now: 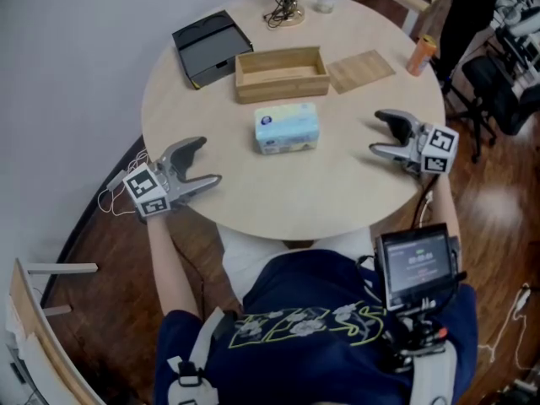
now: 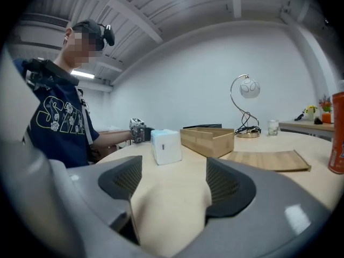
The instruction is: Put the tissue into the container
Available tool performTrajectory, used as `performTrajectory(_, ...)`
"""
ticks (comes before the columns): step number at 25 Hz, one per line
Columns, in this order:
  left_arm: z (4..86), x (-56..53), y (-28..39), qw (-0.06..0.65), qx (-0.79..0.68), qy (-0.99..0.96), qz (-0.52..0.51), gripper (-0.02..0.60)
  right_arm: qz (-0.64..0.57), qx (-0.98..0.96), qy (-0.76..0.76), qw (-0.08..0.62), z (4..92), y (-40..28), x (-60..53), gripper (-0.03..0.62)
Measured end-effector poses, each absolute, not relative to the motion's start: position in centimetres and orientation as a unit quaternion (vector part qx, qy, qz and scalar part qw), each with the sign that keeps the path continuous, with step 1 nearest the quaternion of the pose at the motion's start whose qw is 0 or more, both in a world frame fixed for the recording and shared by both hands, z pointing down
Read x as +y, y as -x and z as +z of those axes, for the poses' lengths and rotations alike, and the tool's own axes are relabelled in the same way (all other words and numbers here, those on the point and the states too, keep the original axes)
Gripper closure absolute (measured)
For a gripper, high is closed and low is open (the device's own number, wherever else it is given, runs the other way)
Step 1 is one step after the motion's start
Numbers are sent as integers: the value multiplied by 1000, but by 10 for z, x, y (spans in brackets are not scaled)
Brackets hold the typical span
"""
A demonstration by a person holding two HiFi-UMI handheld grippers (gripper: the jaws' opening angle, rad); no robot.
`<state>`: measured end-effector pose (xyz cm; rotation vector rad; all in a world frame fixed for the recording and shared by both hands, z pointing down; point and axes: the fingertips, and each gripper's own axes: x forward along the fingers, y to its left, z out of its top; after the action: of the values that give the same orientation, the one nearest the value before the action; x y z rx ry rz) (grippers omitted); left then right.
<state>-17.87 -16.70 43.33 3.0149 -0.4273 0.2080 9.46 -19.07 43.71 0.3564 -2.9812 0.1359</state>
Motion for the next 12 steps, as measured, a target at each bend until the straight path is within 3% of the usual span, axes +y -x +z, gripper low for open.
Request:
performTrajectory(4,433,-175,171,43,-122,-989,68,189,44,-991,-106,71,436,-92,-199,238)
performTrajectory(8,432,-188,156,43,-112,-990,69,189,42,-992,-97,74,436,-94,-209,135)
performTrajectory(12,430,-203,131,41,-94,-992,68,189,37,-993,-86,77,435,-89,-217,105)
